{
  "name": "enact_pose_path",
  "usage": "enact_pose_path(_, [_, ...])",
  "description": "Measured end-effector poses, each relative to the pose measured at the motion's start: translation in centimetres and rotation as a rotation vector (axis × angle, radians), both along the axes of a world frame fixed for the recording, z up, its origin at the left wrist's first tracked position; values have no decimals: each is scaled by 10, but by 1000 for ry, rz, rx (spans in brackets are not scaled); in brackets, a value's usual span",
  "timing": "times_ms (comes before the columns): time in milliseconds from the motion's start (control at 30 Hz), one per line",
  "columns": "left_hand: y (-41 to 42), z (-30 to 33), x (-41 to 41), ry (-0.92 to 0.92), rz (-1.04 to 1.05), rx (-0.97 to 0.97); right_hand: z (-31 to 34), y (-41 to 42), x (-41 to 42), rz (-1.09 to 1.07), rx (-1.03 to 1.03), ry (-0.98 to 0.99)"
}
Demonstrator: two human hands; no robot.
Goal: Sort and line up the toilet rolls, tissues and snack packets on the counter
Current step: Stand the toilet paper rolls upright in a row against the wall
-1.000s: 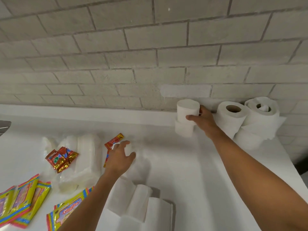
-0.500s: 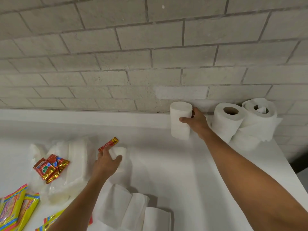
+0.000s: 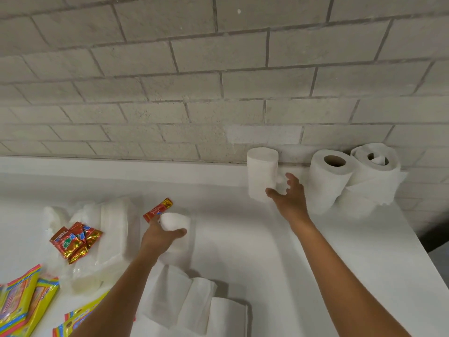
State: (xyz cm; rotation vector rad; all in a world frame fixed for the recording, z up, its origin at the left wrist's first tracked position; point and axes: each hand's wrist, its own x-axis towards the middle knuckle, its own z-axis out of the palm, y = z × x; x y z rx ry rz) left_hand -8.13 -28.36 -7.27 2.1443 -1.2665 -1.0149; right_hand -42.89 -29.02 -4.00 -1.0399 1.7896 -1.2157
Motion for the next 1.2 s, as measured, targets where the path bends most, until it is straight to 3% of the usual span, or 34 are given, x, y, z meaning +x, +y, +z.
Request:
enact_pose_path(100, [9, 6, -12, 29, -41, -21, -8, 31, 18, 18, -8, 20])
enact_pose_path(333, [34, 38, -45, 237, -220, -158, -18, 63, 69, 543, 123, -140])
enact_pose_path(500, [42, 62, -64, 310, -406, -208, -10, 60, 86, 664, 79, -240])
enact_pose_path(600, [38, 65, -63, 322, -487, -216, -11, 53, 90, 625, 45, -274])
enact_pose_path(867, [19, 54, -23, 308, -418, -225, -25, 8, 104, 345, 69, -78])
enact_pose_path(1200, [13, 34, 29, 255, -498, -127, -51, -72, 119, 69, 81, 52])
